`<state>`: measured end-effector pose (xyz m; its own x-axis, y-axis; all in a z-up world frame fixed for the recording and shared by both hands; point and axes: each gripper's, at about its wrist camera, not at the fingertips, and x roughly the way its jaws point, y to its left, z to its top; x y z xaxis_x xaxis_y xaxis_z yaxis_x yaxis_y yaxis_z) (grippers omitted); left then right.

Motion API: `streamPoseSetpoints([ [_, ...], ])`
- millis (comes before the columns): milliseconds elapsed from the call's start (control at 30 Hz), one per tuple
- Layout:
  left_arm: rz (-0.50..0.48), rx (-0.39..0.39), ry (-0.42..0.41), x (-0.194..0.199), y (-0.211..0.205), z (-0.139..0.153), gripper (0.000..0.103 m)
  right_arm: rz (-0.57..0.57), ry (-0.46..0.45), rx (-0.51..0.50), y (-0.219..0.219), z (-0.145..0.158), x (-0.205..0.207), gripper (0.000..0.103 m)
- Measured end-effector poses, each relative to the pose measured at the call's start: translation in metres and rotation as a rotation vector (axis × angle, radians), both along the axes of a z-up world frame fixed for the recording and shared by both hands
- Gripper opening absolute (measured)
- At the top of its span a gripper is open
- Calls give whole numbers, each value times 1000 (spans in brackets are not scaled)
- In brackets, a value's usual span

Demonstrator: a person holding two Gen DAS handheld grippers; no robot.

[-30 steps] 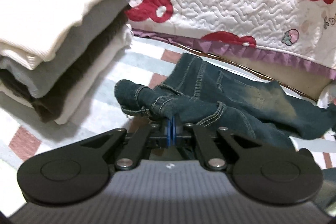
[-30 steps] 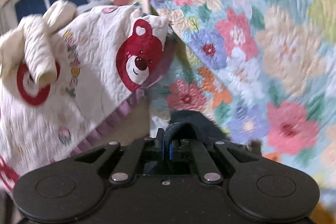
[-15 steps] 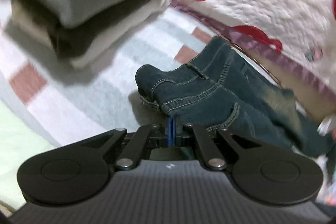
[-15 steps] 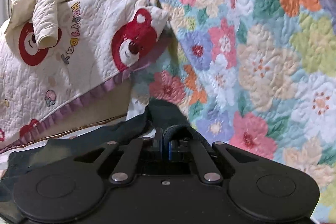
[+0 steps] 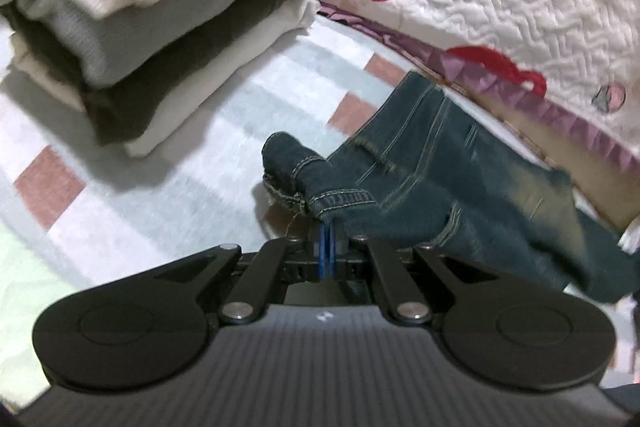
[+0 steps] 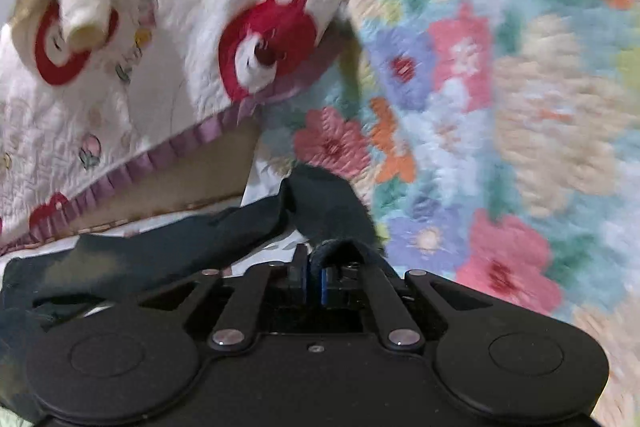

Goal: Fold clothes

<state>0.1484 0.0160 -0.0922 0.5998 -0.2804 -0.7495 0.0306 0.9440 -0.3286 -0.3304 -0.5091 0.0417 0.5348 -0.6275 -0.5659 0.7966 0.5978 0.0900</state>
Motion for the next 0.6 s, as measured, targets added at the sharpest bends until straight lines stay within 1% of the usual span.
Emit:
streamPoseSetpoints([
  [33, 1, 0, 3, 7, -2, 4, 2, 38, 52, 32, -26, -8, 18, 11],
  [67, 5, 6, 6, 13, -5, 7, 2, 58, 92, 94, -50, -19, 33, 17],
  [100, 9, 10, 10, 18, -8, 10, 2, 75, 130, 161, -74, -31, 47, 33],
  [133, 15, 12, 15, 22, -10, 10, 2, 92, 168, 228, -98, -42, 62, 38],
  [200, 27, 23, 24, 26, -14, 7, 2, -23, 184, 268, -133, -61, 71, 47],
  [233, 31, 34, 26, 27, -15, 4, 2, -50, 176, 299, -145, -69, 72, 48],
  [267, 25, 60, 21, 25, -18, 1, 2, -78, 138, 324, -155, -76, 70, 48],
  [333, 8, 115, 6, 19, -22, -8, 3, -123, 64, 342, -160, -84, 59, 48],
  [367, -1, 142, -3, 15, -24, -13, 3, -138, 26, 333, -155, -86, 51, 48],
  [433, -7, 173, -14, 6, -24, -21, 4, -135, -41, 305, -139, -90, 32, 48],
  [467, -4, 174, -17, 2, -23, -25, 4, -135, -62, 287, -127, -92, 22, 48],
  [533, 10, 157, -9, -4, -19, -32, 4, -150, -74, 233, -101, -95, 0, 48],
  [567, 19, 142, -4, -5, -17, -34, 5, -162, -79, 205, -85, -95, -12, 50],
  [600, 27, 128, 0, -6, -15, -36, 5, -174, -84, 177, -70, -96, -24, 54],
])
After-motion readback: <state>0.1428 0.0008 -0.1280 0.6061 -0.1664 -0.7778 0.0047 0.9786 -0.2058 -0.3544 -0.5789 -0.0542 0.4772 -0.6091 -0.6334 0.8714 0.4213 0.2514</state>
